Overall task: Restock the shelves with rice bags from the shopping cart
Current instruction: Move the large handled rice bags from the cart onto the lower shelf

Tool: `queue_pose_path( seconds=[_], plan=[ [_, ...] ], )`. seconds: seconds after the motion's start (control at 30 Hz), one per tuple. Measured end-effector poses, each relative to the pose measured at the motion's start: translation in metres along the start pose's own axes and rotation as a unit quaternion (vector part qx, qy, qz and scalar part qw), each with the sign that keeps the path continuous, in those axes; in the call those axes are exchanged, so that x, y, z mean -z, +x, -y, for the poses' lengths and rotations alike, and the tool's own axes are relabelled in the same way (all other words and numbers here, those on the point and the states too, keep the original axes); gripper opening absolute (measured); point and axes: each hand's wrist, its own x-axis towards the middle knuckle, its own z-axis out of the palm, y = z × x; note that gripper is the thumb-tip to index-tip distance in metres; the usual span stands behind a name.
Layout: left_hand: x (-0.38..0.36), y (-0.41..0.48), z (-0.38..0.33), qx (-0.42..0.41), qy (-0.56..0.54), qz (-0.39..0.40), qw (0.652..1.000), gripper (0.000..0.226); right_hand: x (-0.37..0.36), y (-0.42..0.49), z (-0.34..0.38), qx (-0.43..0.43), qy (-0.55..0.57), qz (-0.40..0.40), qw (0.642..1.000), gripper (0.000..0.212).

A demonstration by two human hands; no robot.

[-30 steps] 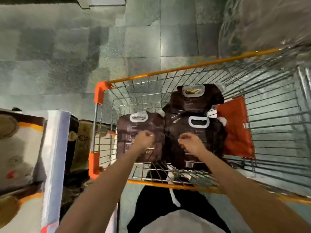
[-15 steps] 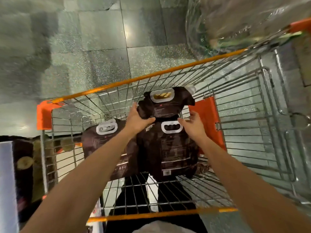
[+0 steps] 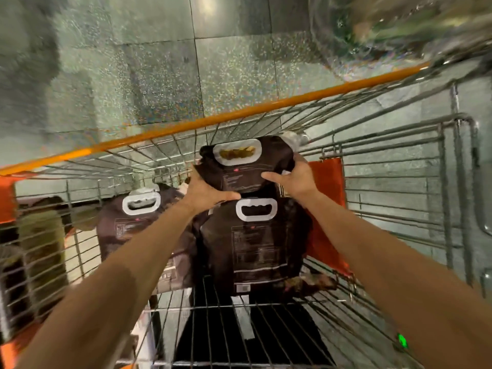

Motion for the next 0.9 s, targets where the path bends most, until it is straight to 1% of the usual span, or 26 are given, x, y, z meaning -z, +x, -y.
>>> queue_pose_path(
  seconds=[0.03,0.13,0.17,0.23,0.3,0.37,0.4,0.47,0.53,0.6,0.67,0.77,0.83,0.9],
  plan=[
    [-0.005,0.001,-0.001,0.001,-0.006,-0.004,1.000,0.130,-0.002,0.006,-0.002,0.001,0.015,0.001,1.000,0.048],
    [-0.011,-0.003,-0.007,-0.001,-0.025,-0.049,0.998,0.100,-0.004,0.013,-0.004,-0.019,0.021,-0.008,1.000,0.062],
    [-0.012,-0.004,-0.008,0.003,-0.038,-0.073,0.997,0.098,-0.007,0.016,-0.006,-0.026,0.029,-0.012,0.999,0.064],
    [-0.012,-0.008,-0.014,-0.004,-0.042,-0.102,0.994,0.092,-0.009,0.018,-0.010,-0.051,0.044,-0.018,0.998,0.060],
    [-0.011,-0.008,-0.016,-0.008,-0.048,-0.109,0.993,0.083,-0.008,0.021,-0.008,-0.082,0.055,-0.011,0.995,0.057],
    [-0.012,-0.010,-0.018,-0.017,-0.049,-0.125,0.991,0.079,-0.007,0.026,-0.004,-0.107,0.064,-0.006,0.992,0.061],
    [-0.012,-0.011,-0.019,-0.024,-0.059,-0.129,0.990,0.071,-0.007,0.027,-0.002,-0.111,0.057,-0.010,0.992,0.058],
    [-0.014,-0.016,-0.020,-0.044,-0.078,-0.129,0.988,0.048,-0.007,0.021,0.000,-0.105,0.052,-0.042,0.992,0.044],
    [-0.013,-0.022,-0.020,-0.062,-0.086,-0.132,0.985,0.031,-0.010,0.011,-0.001,-0.071,0.068,-0.073,0.992,0.038],
    [-0.011,-0.030,-0.018,-0.079,-0.082,-0.146,0.983,0.019,-0.011,-0.001,-0.001,-0.036,0.095,-0.082,0.991,0.035],
    [-0.007,-0.037,-0.015,-0.088,-0.078,-0.157,0.981,0.020,-0.013,-0.009,0.000,-0.026,0.097,-0.097,0.990,0.034],
    [0.002,-0.052,-0.017,-0.104,-0.055,-0.160,0.980,0.026,-0.009,-0.024,0.009,-0.004,0.032,-0.131,0.991,0.045],
    [0.013,-0.072,-0.014,-0.114,-0.027,-0.164,0.979,0.034,-0.007,-0.042,0.016,0.007,0.014,-0.130,0.991,0.045],
    [0.021,-0.089,-0.013,-0.117,0.003,-0.181,0.976,0.041,-0.004,-0.057,0.026,0.021,0.020,-0.114,0.993,0.044]
  ],
)
